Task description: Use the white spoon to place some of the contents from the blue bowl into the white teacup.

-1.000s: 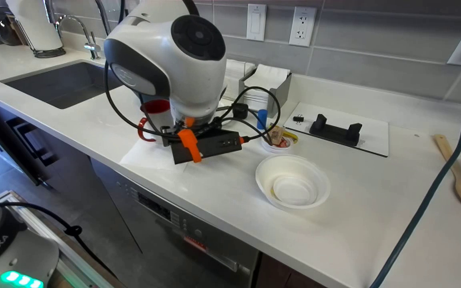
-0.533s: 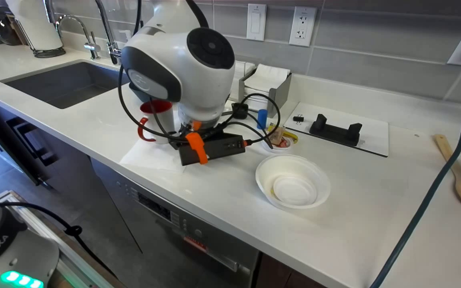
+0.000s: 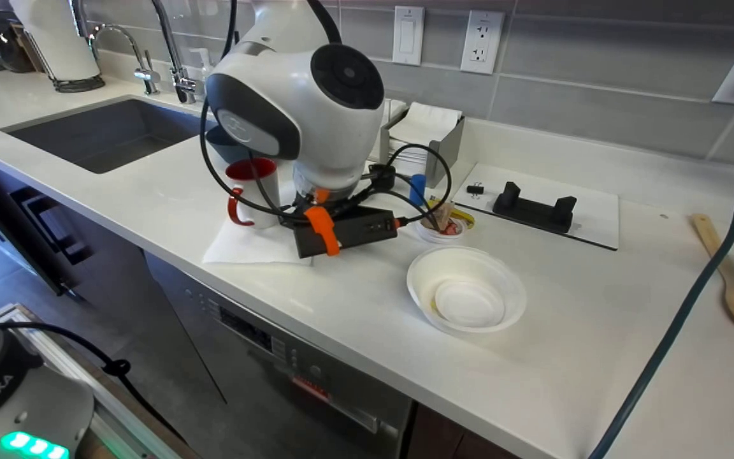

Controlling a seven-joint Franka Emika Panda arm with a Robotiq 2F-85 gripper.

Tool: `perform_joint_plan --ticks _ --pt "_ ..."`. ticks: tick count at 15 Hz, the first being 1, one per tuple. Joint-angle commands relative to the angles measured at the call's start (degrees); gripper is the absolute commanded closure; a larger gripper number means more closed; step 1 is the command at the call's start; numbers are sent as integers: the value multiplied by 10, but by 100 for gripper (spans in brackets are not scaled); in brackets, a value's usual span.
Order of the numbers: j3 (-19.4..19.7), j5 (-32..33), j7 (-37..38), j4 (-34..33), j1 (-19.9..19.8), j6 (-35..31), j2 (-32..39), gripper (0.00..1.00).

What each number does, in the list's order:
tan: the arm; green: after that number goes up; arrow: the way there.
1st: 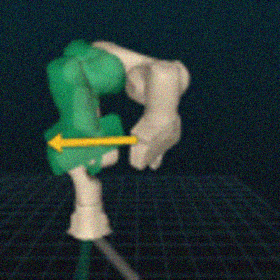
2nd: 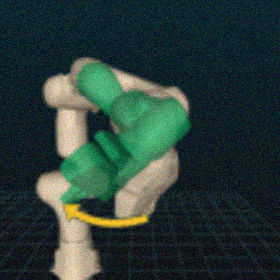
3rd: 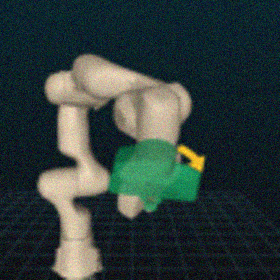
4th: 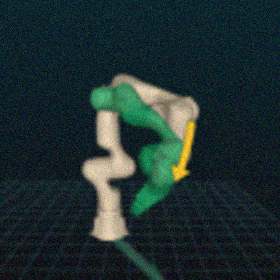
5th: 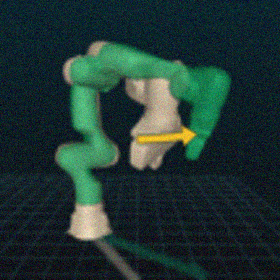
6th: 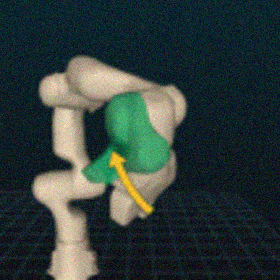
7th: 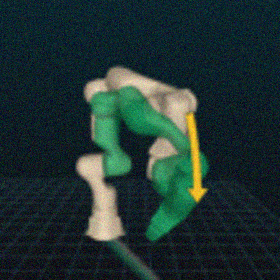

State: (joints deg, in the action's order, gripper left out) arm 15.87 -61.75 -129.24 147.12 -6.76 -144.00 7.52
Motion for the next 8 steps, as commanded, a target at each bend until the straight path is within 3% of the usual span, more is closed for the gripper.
perform_joint_plan --ticks 1,5,8 --pt "-27 3 -8 0 -24 -10 4 89" --pt "-32 15 3 12 -30 -14 -10 97" --pt "-30 50 37 39 -28 -30 -44 97"
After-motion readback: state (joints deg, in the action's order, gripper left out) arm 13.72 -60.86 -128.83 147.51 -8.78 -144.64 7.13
